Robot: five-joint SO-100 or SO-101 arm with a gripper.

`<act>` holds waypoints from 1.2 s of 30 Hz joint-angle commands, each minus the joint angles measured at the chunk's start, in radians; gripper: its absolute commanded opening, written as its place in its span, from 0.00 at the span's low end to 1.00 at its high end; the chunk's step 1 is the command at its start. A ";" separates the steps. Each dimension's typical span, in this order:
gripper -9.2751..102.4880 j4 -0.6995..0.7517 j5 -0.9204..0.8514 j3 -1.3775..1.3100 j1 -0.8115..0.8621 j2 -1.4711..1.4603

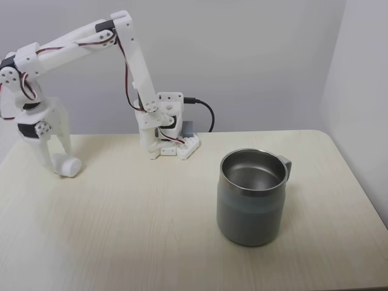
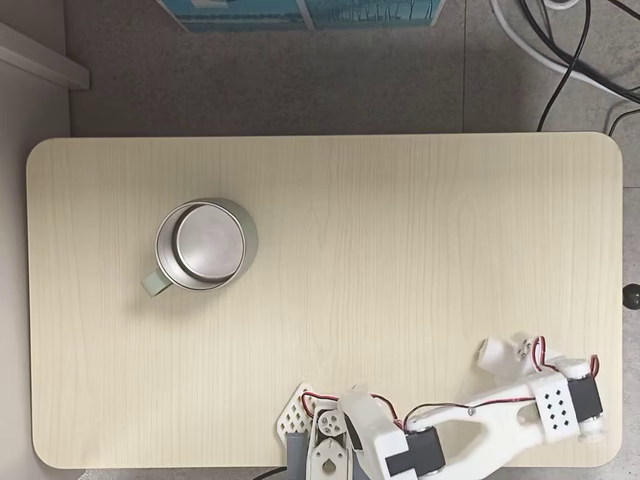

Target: Grasp a dressing and put it in the cup.

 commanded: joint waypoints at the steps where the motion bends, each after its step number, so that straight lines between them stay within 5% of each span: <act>1: 0.27 -0.038 -0.003 -0.006 0.005 -0.009; 7: 0.22 -0.077 0.002 -0.003 0.002 0.049; 10: 0.08 -0.087 0.006 -0.002 -0.005 0.069; 17: 0.08 -0.080 0.021 0.005 -0.003 0.052; 36: 0.08 0.393 0.417 0.683 -0.235 -0.124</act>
